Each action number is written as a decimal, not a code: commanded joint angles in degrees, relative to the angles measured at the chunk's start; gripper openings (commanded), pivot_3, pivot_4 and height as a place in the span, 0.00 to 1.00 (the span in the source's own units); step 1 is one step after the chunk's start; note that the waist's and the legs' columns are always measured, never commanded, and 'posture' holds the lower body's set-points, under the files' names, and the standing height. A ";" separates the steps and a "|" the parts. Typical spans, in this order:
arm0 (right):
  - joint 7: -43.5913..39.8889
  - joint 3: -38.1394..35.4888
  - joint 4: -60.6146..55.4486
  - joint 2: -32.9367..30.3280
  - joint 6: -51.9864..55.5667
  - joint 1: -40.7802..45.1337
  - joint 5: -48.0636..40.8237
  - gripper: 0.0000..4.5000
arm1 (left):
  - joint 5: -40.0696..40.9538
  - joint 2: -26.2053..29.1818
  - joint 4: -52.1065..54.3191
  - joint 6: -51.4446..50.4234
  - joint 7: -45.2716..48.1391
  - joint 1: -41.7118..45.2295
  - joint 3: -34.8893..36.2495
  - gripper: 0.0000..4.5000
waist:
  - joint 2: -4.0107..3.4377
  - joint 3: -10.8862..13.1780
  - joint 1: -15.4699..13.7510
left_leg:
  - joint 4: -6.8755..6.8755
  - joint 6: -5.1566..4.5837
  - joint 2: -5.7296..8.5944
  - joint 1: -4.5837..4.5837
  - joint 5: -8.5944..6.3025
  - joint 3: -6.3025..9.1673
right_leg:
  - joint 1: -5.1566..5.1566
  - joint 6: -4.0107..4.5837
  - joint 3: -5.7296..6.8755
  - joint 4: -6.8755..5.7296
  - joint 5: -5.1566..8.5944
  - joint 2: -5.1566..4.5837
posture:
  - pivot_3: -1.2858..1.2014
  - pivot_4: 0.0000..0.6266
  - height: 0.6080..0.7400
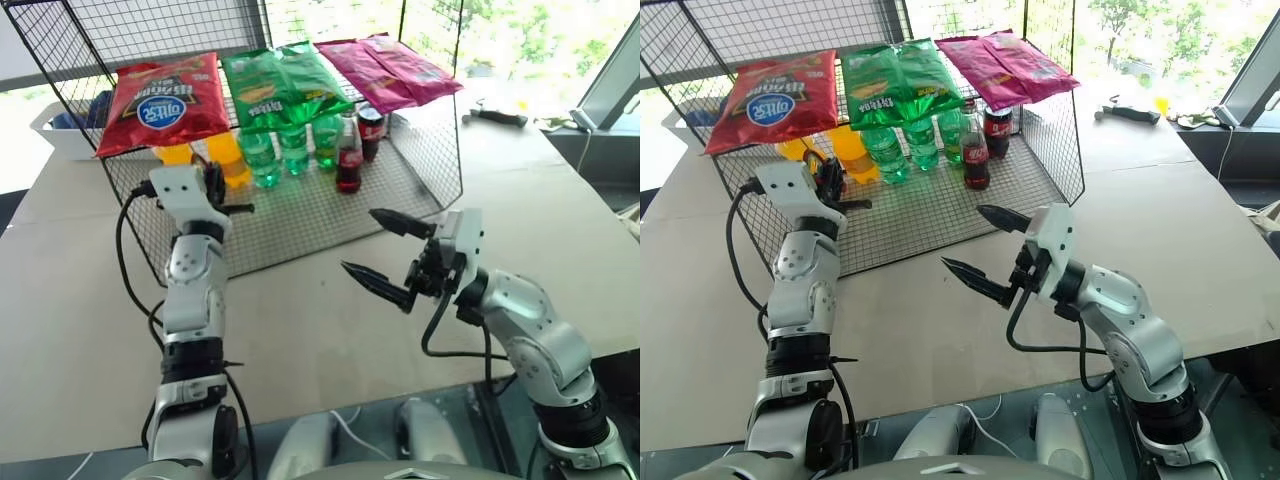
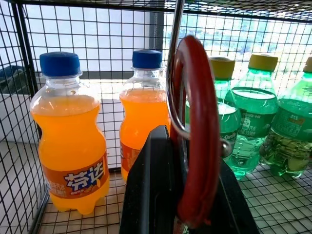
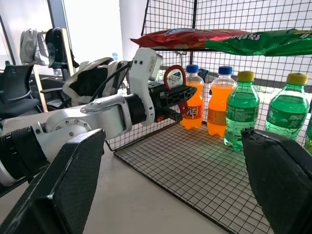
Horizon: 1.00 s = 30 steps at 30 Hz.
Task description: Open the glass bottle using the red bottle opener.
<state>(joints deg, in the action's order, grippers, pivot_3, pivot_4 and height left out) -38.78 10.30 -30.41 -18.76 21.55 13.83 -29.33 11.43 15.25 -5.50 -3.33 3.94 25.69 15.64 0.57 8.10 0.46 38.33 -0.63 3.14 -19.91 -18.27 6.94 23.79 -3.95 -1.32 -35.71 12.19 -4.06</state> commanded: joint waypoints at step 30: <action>4.39 -6.33 2.51 -3.58 18.31 3.47 -9.47 1.00 | 57.51 -4.45 22.20 -44.51 18.30 -11.70 -1.43 0.00 | -0.02 0.02 0.17 | 0.05 -0.01 -0.03 0.01 0.00 -0.01 | -0.01 0.01 -0.05 -0.06 0.00 0.02 | 0.52 0.24 1.00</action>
<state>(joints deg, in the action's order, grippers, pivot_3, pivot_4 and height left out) -34.32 6.30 -26.64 -20.86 35.22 15.82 -35.22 61.47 9.83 14.51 -43.72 19.87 14.06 13.73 0.55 8.13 0.63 38.38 -0.64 3.11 -19.90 -18.27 6.94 23.78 -3.94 -1.36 -35.79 12.20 -4.05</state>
